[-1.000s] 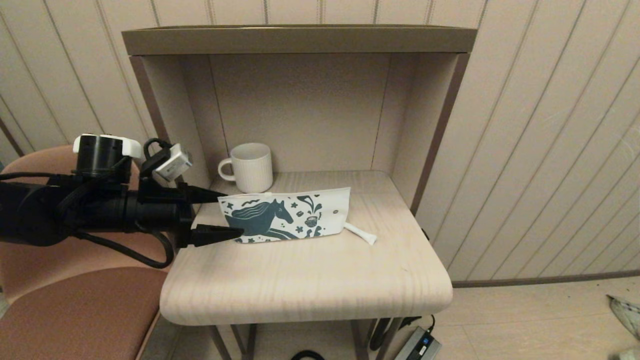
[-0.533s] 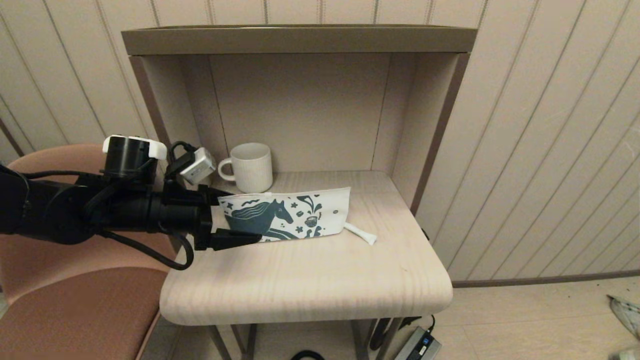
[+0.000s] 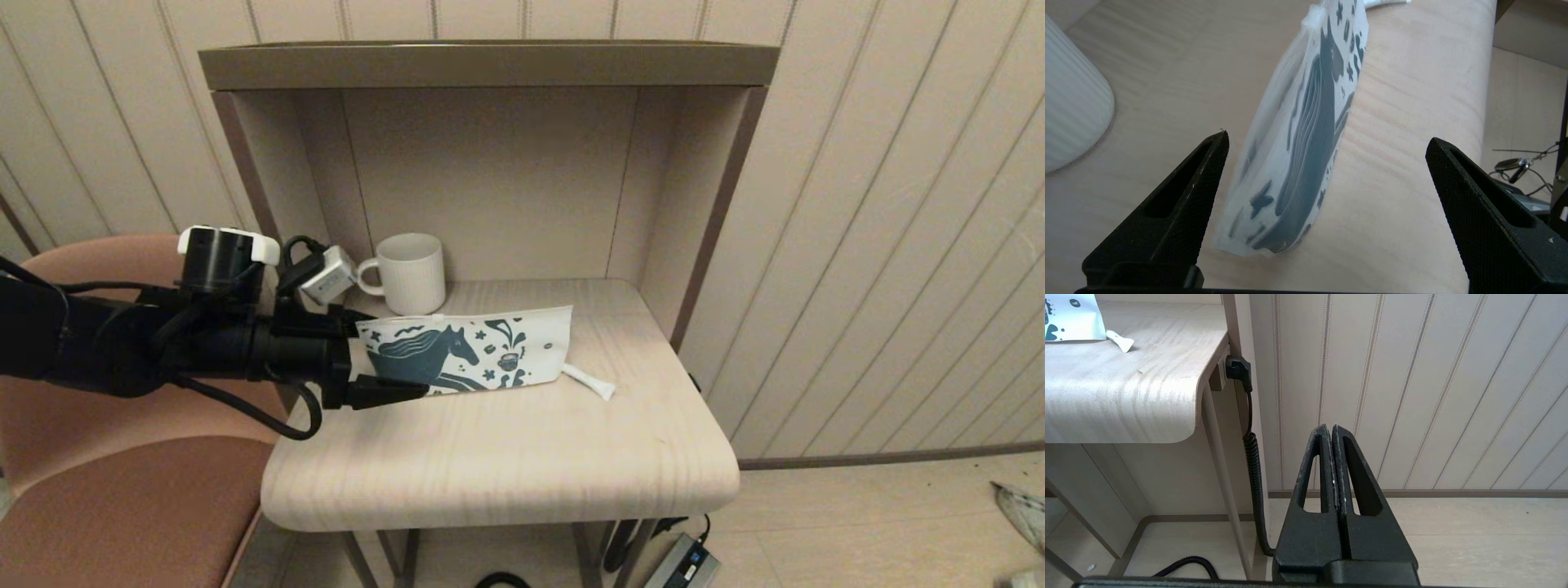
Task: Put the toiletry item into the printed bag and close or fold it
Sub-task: Pick up the storage bag
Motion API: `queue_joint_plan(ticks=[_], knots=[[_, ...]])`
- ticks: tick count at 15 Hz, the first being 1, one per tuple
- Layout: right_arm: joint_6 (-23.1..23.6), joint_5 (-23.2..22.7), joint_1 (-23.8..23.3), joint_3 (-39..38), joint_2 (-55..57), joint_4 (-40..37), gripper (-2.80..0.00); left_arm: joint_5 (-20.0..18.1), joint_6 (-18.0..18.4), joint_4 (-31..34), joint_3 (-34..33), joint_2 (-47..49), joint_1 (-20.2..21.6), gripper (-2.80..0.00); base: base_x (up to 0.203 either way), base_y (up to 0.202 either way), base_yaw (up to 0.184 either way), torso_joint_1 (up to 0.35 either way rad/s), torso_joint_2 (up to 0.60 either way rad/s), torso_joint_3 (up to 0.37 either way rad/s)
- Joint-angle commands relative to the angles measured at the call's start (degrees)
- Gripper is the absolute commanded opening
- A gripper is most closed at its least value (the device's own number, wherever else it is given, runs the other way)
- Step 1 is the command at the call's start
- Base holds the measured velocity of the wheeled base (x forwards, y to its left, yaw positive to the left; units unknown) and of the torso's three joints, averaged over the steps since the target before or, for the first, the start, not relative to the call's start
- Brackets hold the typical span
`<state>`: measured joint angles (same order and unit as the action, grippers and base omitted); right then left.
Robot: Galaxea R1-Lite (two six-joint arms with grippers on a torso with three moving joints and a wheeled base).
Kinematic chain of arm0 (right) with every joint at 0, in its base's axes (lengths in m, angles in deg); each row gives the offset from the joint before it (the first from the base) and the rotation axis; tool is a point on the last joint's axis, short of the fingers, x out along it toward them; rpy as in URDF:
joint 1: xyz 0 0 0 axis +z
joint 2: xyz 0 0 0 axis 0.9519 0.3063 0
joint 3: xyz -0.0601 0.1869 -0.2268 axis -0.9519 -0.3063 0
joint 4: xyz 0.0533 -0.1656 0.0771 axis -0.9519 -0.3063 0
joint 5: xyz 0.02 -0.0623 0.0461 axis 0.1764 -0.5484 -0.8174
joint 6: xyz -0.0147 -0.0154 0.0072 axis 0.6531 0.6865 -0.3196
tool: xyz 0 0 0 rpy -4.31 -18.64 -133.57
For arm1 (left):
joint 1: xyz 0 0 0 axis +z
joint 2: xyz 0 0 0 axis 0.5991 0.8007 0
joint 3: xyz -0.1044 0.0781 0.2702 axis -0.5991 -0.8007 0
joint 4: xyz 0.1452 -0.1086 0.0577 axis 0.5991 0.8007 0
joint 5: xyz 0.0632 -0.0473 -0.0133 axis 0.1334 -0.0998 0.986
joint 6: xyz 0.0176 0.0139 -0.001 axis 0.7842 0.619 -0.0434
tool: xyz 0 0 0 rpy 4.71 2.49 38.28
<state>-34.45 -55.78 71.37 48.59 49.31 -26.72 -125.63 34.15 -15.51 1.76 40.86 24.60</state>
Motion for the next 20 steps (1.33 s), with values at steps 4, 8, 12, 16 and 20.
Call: queue_joint_plan(ticks=[4,8,12,16,20], knots=[[0.02,0.01,0.00,0.00,-0.01,0.08,-2.80,-0.66,0.02,0.03,0.71,0.37,-0.54,0.00,0.000,0.000,0.000,0.000,0.00,0.000],[0.02,0.01,0.00,0.00,-0.01,0.08,-2.80,-0.68,0.30,-0.15,0.00,0.28,-0.65,-2.80,0.000,0.000,0.000,0.000,0.00,0.000],[0.02,0.01,0.00,0.00,-0.01,0.08,-2.80,-0.94,0.81,-0.06,-0.08,0.16,-0.93,-2.80,0.000,0.000,0.000,0.000,0.00,0.000],[0.11,0.01,0.00,0.00,-0.01,0.08,-2.80,-2.09,0.51,0.40,0.09,-1.94,-0.99,-2.80,0.000,0.000,0.000,0.000,0.00,0.000],[0.72,-0.08,0.03,0.00,-0.12,-0.35,-2.80,-2.33,-0.87,6.10,1.90,-8.33,-2.12,-2.80,0.000,0.000,0.000,0.000,0.00,0.000]])
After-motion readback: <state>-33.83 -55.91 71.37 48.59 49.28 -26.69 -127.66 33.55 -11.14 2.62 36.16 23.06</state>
